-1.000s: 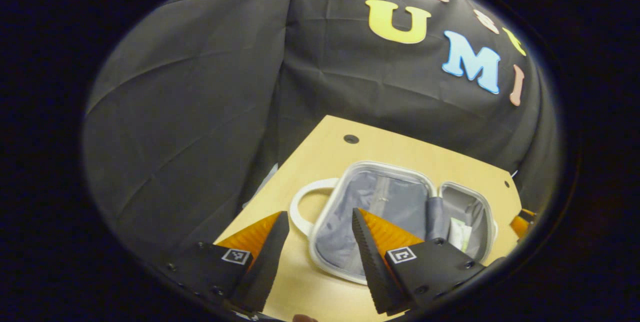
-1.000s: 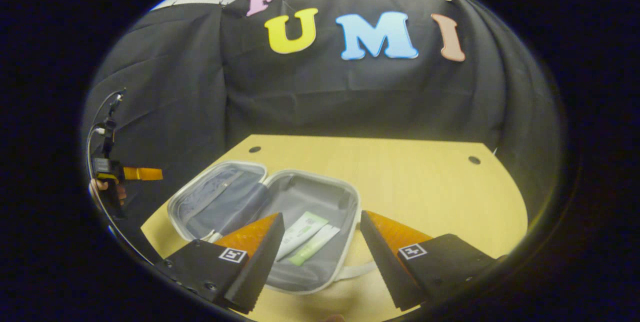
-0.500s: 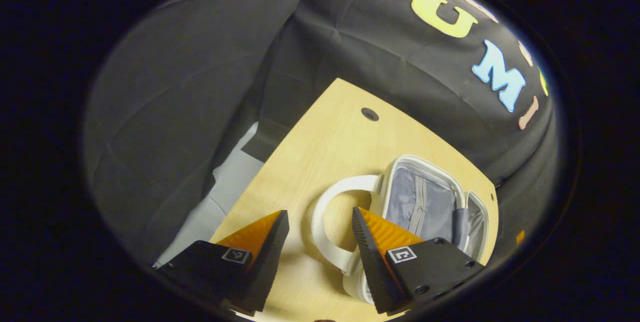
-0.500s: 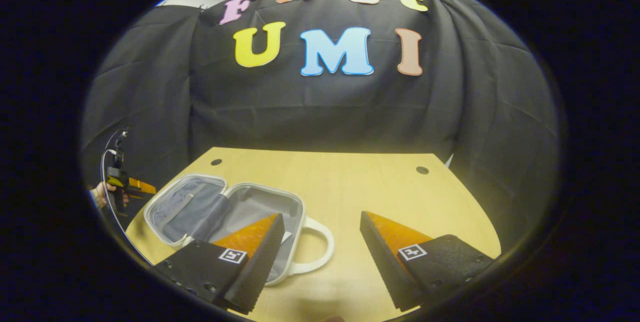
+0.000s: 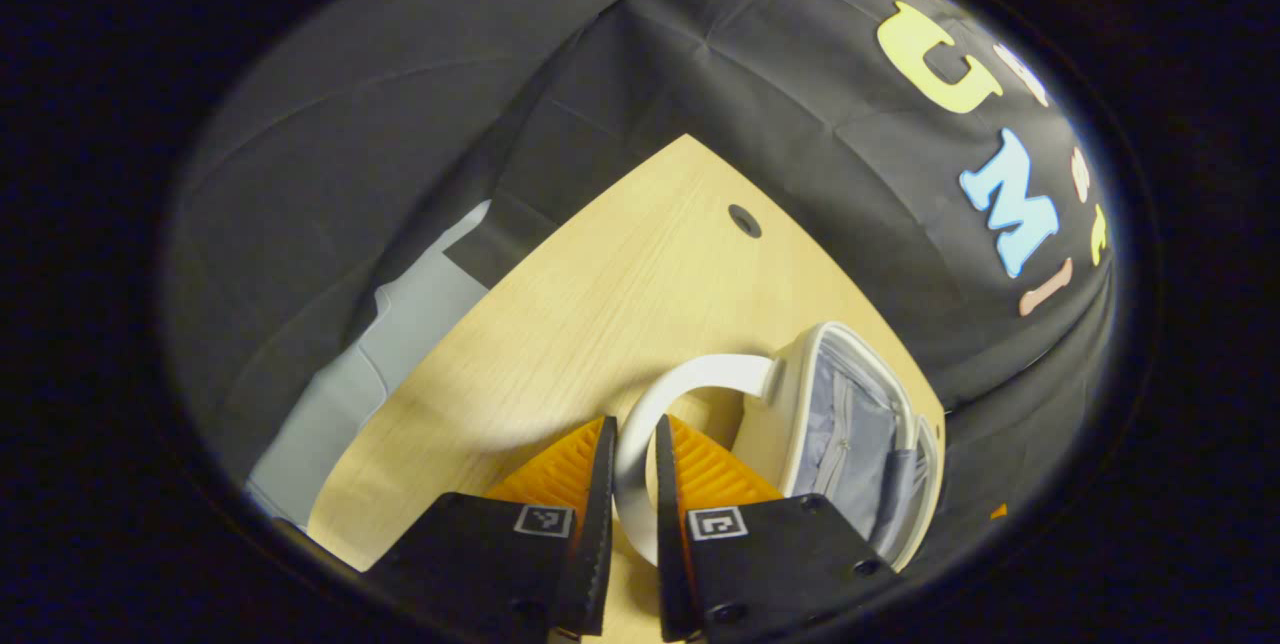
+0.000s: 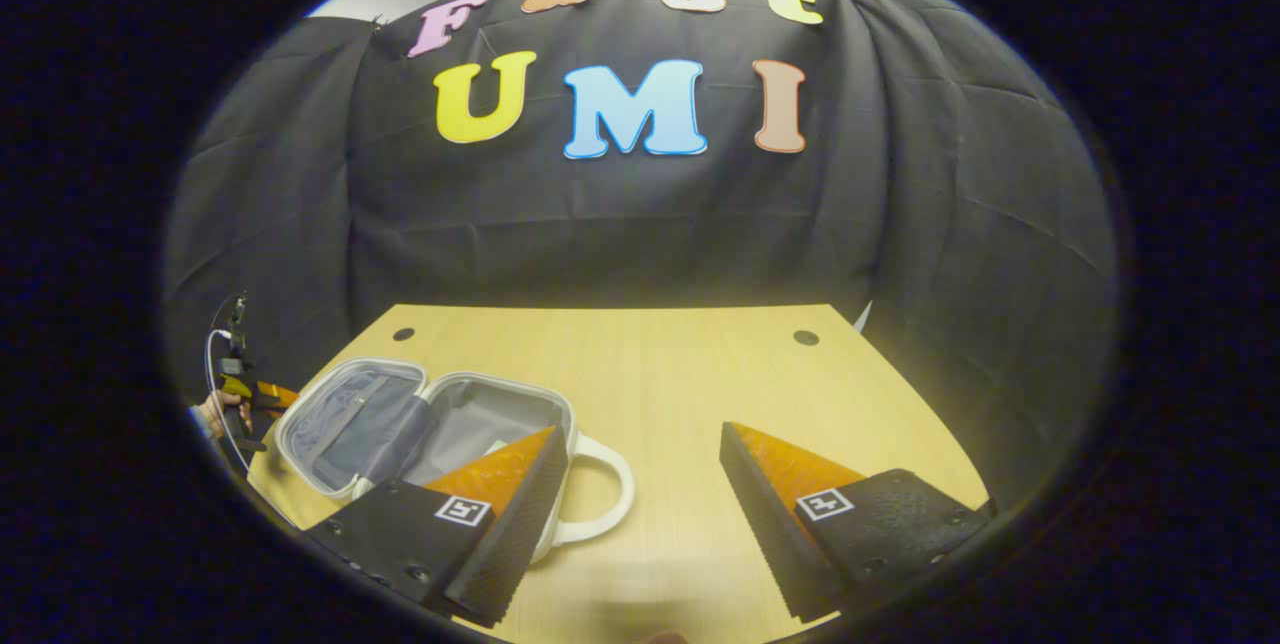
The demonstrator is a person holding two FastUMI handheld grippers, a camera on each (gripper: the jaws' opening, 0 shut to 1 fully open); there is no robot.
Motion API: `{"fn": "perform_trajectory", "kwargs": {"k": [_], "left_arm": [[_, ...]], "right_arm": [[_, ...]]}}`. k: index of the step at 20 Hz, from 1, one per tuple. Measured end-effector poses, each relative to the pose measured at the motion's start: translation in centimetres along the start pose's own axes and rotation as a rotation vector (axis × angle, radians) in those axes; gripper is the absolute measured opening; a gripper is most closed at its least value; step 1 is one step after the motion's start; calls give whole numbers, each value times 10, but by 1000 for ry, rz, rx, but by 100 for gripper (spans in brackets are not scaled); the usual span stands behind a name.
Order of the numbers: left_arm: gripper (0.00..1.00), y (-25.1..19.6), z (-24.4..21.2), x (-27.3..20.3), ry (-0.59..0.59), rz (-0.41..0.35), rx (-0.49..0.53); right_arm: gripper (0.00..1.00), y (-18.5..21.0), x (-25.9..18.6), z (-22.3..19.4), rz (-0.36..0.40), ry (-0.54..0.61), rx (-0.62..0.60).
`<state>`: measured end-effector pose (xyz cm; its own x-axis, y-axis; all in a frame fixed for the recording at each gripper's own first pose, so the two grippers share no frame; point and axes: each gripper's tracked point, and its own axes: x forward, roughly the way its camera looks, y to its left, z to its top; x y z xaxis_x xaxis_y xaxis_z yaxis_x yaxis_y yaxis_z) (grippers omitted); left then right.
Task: First open the suitcase, pack the skin care products into it, and then close the suitcase.
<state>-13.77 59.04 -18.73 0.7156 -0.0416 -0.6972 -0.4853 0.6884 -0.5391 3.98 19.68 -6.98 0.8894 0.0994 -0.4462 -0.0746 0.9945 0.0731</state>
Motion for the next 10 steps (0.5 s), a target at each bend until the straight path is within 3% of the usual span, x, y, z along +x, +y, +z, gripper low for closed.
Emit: {"fn": "perform_trajectory", "kwargs": {"k": [1, 3, 6, 10], "left_arm": [[19, -5, 7, -11, -20, -6, 0], [13, -15, 6, -24, -19, -1, 40], [14, -52, 20, -55, -64, -9, 118], [13, -156, 54, -135, -210, -119, 168]], "right_arm": [[94, -2, -1, -1, 1, -1, 2], [94, -2, -2, 0, 14, -5, 15], [92, -3, -5, 5, 35, -27, 10], [94, -11, -8, 14, 73, -62, -6]]}}
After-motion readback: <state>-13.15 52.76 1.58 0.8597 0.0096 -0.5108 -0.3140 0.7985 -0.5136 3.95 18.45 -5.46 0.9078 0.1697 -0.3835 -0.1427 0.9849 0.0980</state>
